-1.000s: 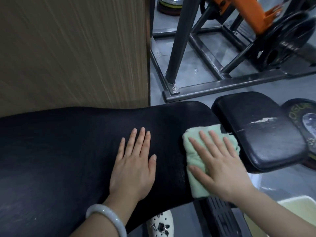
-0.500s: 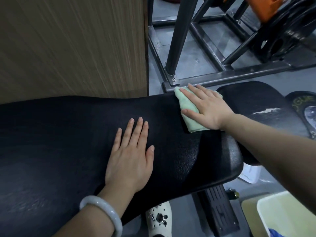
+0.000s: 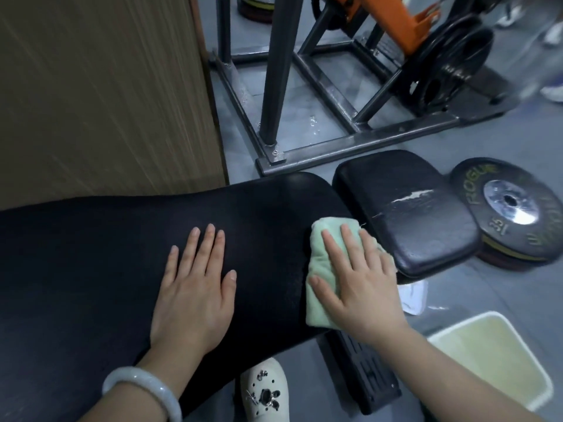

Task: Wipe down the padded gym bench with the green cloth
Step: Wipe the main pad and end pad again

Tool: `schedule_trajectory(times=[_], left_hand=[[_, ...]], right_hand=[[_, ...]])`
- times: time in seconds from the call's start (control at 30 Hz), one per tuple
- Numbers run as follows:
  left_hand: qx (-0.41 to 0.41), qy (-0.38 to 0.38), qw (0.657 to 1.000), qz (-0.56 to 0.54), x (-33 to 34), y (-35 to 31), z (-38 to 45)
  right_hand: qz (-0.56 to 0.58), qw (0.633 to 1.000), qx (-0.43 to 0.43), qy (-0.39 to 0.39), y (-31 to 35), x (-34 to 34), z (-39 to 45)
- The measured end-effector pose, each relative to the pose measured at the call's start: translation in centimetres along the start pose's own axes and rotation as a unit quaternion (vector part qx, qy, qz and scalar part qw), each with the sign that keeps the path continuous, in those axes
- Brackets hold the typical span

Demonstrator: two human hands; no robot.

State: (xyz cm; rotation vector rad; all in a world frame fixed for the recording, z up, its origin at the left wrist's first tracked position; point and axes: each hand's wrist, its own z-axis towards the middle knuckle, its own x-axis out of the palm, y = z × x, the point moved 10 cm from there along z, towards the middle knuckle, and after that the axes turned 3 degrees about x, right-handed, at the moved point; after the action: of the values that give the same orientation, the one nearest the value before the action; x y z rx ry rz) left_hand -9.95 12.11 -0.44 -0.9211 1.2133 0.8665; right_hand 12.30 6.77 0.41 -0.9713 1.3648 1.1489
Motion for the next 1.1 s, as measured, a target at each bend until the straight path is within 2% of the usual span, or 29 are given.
schedule_trajectory(times=[0.13, 0.23, 0.33, 0.4, 0.5, 0.63, 0.77, 1.1], left_hand=[[0.004, -0.007, 1.000, 0.002, -0.1, -0.1, 0.0], [0.002, 0.000, 1.000, 0.005, 0.1, 0.0, 0.0], [0.002, 0.010, 1.000, 0.005, 0.0, 0.1, 0.1], [0.000, 0.015, 1.000, -0.002, -0.1, 0.0, 0.1], [-0.004, 0.024, 1.000, -0.015, 0.0, 0.0, 0.1], [-0.001, 0.019, 1.000, -0.024, -0.1, -0.1, 0.2], [0.000, 0.017, 0.999, -0.028, 0.1, 0.1, 0.3], [0.011, 0.018, 0.999, -0.036, 0.8, 0.4, 0.7]], right_hand=[[-0.008, 0.999, 0.041, -0.015, 0.4, -0.1, -1.6], [0.018, 0.998, 0.055, -0.019, 3.4, -0.1, -2.5], [0.041, 0.999, -0.025, -0.007, 8.3, 0.3, -2.8], [0.043, 0.994, -0.096, 0.002, 9.2, 0.1, -3.0], [0.036, 0.985, -0.170, -0.008, 5.7, 0.2, -3.4], [0.065, 0.990, -0.126, 0.013, -0.9, 0.0, -1.0], [0.058, 0.981, -0.176, 0.059, -0.5, 0.3, 1.6], [0.056, 0.977, -0.174, 0.112, 0.9, 0.9, 8.8]])
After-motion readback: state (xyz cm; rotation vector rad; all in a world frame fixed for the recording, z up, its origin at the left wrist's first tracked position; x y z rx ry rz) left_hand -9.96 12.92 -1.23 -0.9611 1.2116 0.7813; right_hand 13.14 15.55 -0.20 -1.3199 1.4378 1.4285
